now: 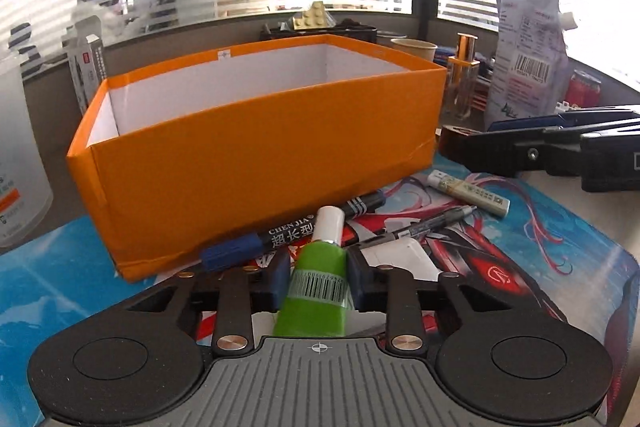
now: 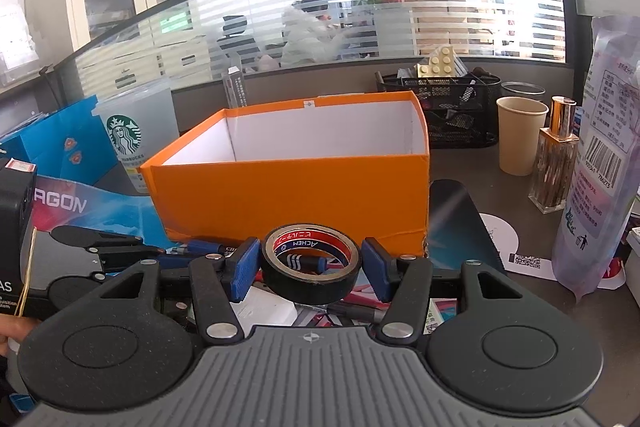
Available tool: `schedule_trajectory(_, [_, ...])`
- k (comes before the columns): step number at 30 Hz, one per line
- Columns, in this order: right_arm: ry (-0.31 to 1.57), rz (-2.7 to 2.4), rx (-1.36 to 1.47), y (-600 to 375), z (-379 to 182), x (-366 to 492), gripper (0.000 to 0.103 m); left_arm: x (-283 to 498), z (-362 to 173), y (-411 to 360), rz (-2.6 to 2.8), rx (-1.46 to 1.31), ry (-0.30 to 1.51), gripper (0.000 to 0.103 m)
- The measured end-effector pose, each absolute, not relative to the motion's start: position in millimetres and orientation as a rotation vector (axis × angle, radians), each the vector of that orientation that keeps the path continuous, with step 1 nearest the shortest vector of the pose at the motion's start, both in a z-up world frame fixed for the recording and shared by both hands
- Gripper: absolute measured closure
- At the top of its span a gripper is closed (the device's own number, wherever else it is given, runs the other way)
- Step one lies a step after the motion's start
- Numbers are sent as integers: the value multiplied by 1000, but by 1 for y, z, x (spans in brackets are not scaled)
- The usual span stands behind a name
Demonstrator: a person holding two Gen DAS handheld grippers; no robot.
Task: Organize rigid objects
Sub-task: 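Lift and carry the green bottle and tape roll over the orange box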
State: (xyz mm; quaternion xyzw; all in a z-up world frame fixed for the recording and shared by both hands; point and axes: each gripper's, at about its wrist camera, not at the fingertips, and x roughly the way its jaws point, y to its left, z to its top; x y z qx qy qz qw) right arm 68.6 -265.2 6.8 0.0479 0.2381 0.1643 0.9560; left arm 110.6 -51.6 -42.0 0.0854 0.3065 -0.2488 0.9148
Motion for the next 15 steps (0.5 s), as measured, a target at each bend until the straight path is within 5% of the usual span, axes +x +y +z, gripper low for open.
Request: schedule_trajectory(15, [448,341,88,-259,16,61,50,88,-2,-36,-459,97,552,76])
